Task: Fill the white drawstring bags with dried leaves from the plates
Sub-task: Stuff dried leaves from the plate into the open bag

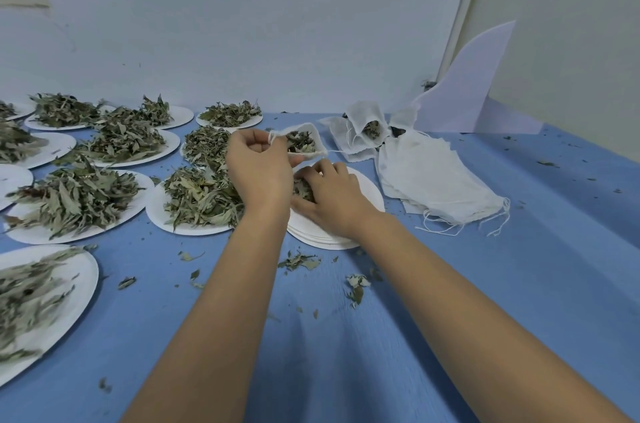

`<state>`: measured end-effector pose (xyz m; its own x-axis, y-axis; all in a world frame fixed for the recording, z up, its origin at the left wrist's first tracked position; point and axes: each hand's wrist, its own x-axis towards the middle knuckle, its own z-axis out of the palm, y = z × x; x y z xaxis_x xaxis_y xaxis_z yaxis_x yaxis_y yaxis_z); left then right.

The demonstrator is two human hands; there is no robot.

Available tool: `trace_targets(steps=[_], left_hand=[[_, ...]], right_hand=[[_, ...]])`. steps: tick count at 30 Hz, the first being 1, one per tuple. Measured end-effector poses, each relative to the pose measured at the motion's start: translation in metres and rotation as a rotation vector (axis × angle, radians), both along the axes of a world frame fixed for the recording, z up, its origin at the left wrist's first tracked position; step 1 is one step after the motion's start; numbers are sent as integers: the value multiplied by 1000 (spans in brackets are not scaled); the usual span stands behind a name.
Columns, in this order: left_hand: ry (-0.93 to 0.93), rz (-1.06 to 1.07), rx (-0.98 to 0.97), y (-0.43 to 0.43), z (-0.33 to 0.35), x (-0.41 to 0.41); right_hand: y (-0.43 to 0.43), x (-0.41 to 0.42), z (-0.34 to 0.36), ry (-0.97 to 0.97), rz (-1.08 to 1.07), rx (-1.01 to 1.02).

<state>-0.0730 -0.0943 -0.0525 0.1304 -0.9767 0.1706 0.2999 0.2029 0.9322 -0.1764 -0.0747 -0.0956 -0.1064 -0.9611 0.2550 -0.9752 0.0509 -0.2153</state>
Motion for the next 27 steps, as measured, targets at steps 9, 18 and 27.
trace_targets(steps=[9,18,27], left_hand=[[32,-17,23,-1,0,0],[48,-13,30,-2,1,1],[38,-1,31,-3,-1,2]], right_hand=[[-1,-3,-3,-117,-148,-121],[15,-9,12,-46,-306,-193],[4,9,3,63,-458,93]])
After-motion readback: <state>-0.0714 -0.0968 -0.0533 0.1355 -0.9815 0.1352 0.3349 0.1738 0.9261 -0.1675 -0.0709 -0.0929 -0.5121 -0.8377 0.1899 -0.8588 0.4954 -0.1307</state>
